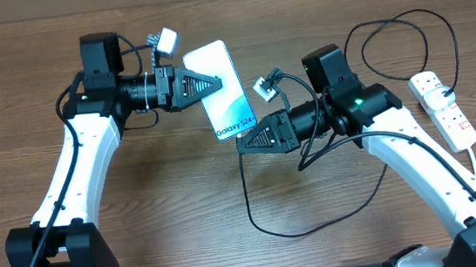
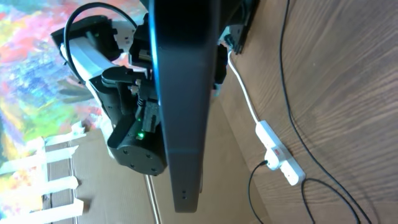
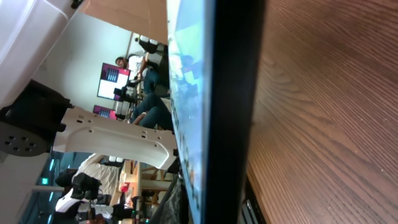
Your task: Plug charger to phone and switch on socket
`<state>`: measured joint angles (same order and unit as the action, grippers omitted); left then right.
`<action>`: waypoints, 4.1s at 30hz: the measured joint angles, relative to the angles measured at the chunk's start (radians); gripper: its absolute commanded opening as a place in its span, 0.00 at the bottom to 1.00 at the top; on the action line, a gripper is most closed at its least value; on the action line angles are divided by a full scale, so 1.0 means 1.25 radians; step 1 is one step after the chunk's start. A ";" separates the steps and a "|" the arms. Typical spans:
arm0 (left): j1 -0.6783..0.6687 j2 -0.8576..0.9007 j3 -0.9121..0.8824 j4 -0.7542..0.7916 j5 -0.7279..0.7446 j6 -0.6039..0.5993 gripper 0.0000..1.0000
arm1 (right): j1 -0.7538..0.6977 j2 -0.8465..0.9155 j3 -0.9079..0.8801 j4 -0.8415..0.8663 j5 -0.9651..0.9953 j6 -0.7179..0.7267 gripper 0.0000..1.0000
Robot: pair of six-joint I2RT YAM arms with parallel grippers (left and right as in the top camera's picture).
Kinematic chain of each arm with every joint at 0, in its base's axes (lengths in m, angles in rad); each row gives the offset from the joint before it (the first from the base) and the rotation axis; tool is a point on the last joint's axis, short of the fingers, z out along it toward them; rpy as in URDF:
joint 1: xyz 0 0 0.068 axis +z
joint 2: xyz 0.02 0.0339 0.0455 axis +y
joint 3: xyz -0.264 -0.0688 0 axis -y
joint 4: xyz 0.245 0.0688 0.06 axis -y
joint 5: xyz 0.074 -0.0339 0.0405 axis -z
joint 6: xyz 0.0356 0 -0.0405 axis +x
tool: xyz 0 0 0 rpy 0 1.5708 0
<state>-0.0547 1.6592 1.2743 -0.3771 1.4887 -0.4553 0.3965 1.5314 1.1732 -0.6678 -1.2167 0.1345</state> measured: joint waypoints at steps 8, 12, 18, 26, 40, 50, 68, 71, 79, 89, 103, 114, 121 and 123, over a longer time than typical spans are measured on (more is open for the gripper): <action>-0.005 0.000 0.000 -0.003 0.005 0.050 0.04 | -0.011 0.003 0.000 -0.041 0.006 -0.004 0.04; -0.009 0.000 0.000 -0.002 -0.004 0.072 0.04 | -0.041 0.003 0.000 -0.069 0.016 -0.023 0.04; -0.009 0.000 0.000 -0.004 -0.015 0.080 0.04 | -0.055 0.003 0.000 -0.067 0.025 -0.045 0.04; -0.020 0.000 0.000 -0.005 -0.022 0.083 0.04 | -0.055 0.003 0.000 -0.067 0.031 -0.059 0.04; -0.025 0.000 0.000 -0.029 -0.034 0.099 0.04 | -0.056 0.003 0.000 -0.068 0.046 -0.066 0.04; -0.035 0.004 0.000 -0.047 -0.063 0.126 0.04 | -0.056 0.003 0.003 -0.110 0.103 -0.094 0.04; -0.020 0.004 0.000 -0.162 -0.413 0.117 0.04 | -0.068 0.029 0.008 -0.188 0.753 -0.023 0.04; 0.015 0.004 0.000 -0.181 -0.438 0.116 0.04 | -0.068 0.064 0.008 -0.136 0.808 0.003 0.04; 0.149 0.004 0.000 -0.282 -0.465 0.124 0.04 | -0.064 0.247 0.008 -0.084 0.884 0.031 0.14; 0.180 0.004 0.000 -0.333 -0.470 0.164 0.04 | -0.064 0.258 0.009 -0.013 0.914 0.094 0.41; 0.180 0.004 0.000 -0.346 -0.470 0.164 0.04 | -0.047 0.278 0.009 -0.049 0.845 0.239 0.42; 0.180 0.004 0.000 -0.352 -0.470 0.164 0.04 | 0.003 0.324 0.031 -0.056 0.919 0.347 0.27; 0.180 0.004 0.000 -0.352 -0.470 0.164 0.04 | 0.002 0.330 0.031 -0.056 0.933 0.354 0.04; 0.180 0.004 0.000 -0.352 -0.470 0.164 0.04 | 0.002 0.330 0.032 -0.053 0.922 0.336 0.04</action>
<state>0.1699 1.6638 1.2743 -0.8165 0.9009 -0.2504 0.3988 1.9442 1.2129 -0.7341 -0.0647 0.5549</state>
